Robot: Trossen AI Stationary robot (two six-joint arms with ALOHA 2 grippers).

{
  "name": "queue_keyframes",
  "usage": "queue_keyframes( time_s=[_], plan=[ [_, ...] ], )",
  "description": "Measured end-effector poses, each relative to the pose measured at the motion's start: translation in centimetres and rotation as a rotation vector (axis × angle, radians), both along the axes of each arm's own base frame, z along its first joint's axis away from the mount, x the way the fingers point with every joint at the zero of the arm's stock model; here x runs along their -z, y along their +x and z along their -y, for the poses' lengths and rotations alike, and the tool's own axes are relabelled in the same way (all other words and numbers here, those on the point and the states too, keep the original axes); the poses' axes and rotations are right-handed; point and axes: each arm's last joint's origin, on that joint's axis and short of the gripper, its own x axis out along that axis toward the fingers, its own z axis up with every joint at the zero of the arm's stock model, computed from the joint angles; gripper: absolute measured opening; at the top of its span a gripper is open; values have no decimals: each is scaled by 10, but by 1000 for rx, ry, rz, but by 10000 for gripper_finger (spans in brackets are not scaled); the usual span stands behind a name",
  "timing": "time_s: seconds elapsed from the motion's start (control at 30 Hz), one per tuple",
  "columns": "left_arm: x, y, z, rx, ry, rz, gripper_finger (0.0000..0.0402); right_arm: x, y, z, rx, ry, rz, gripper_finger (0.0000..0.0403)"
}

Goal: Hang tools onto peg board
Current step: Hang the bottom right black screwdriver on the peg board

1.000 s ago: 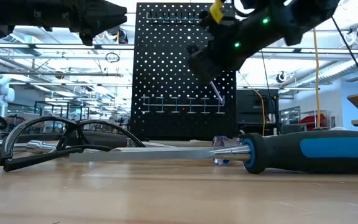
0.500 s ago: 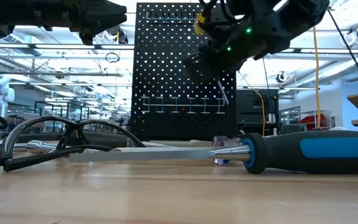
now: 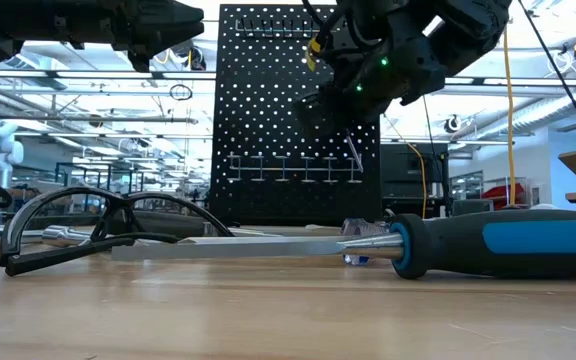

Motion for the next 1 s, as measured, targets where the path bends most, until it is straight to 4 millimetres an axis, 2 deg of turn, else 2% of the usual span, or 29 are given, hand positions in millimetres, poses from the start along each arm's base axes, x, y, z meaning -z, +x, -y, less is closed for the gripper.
queue_keyframes(
  time_s=[0.73,1.0],
  plan=[
    [1,0,0,-1,11,-15,107,-4,1,10,19,-21,-40,56],
    [5,0,-1,-54,13,-53,107,-5,2,16,15,-16,-36,56]
  ],
)
